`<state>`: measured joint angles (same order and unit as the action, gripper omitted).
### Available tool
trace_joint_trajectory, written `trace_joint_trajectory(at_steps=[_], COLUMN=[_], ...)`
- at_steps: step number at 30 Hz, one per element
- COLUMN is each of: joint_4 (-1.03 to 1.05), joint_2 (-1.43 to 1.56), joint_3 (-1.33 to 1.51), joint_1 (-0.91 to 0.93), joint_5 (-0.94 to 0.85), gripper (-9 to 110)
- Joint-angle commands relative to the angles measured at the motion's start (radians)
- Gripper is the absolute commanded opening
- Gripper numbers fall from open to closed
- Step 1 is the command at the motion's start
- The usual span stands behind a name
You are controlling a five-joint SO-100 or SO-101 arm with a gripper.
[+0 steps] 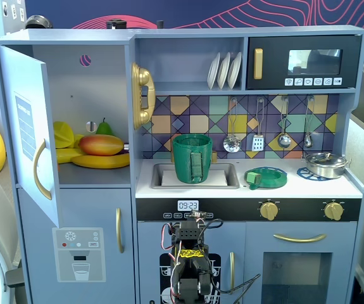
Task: Pick up the green pineapple from the left cabinet and place it in the green recipient
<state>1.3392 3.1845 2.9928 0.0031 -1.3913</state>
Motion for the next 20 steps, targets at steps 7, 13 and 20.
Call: trace_joint_trajectory(at_steps=[7,13,20], joint_4=[0.178,0.193,0.193], joint_2=[-0.006,-0.006,-0.006], joint_3=[0.005,0.005,0.005], joint_1=[0.006,0.006,0.018], joint_5=[-0.026,-0.124,-0.124], gripper=[1,1,1])
